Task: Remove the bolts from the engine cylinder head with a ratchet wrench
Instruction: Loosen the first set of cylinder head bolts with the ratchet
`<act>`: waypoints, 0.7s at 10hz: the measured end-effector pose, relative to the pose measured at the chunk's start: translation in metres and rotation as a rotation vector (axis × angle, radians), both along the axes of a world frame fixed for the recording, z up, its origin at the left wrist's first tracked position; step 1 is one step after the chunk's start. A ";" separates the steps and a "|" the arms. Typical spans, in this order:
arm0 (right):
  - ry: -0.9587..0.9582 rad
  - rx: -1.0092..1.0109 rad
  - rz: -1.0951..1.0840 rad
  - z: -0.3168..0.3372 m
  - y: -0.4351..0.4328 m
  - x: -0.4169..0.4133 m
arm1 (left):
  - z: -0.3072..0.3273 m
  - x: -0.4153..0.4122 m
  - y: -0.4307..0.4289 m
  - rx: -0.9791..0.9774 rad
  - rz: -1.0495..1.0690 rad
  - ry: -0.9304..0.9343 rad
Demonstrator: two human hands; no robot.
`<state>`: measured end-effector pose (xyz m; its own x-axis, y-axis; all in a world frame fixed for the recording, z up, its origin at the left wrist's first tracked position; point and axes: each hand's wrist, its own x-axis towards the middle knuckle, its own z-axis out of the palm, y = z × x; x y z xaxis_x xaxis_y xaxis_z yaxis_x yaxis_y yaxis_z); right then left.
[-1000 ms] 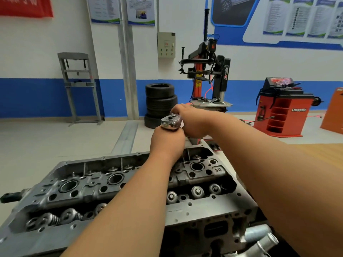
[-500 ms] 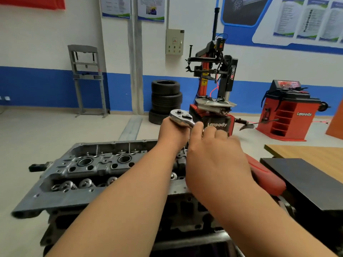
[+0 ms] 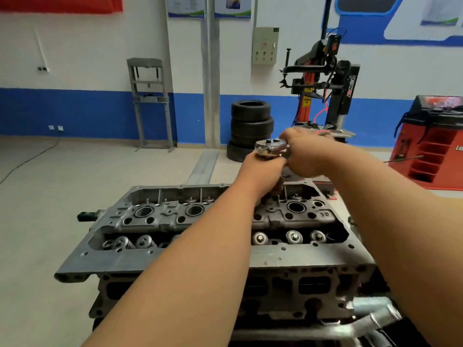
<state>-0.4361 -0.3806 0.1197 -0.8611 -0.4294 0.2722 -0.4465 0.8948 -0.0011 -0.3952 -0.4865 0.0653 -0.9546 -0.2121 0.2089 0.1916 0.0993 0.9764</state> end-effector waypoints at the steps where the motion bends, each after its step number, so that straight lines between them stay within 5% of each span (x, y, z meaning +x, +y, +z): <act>1: -0.037 -0.021 0.013 -0.001 -0.008 -0.002 | -0.002 -0.001 0.000 0.009 -0.011 -0.021; 2: -0.004 -0.054 -0.037 -0.006 -0.005 0.013 | -0.002 -0.002 0.001 -0.098 0.073 0.014; 4: 0.161 0.207 -0.374 -0.010 0.006 0.073 | 0.001 -0.004 0.010 -0.162 0.183 -0.015; 5: 0.290 0.136 -0.286 -0.028 0.013 0.115 | 0.000 0.002 0.012 -0.122 0.162 0.070; 6: -0.026 -0.037 -0.052 -0.040 0.016 0.141 | -0.015 0.030 0.032 -0.143 0.085 0.189; 7: 0.011 0.052 -0.076 -0.016 0.003 0.149 | 0.001 0.017 0.033 -0.519 0.136 0.089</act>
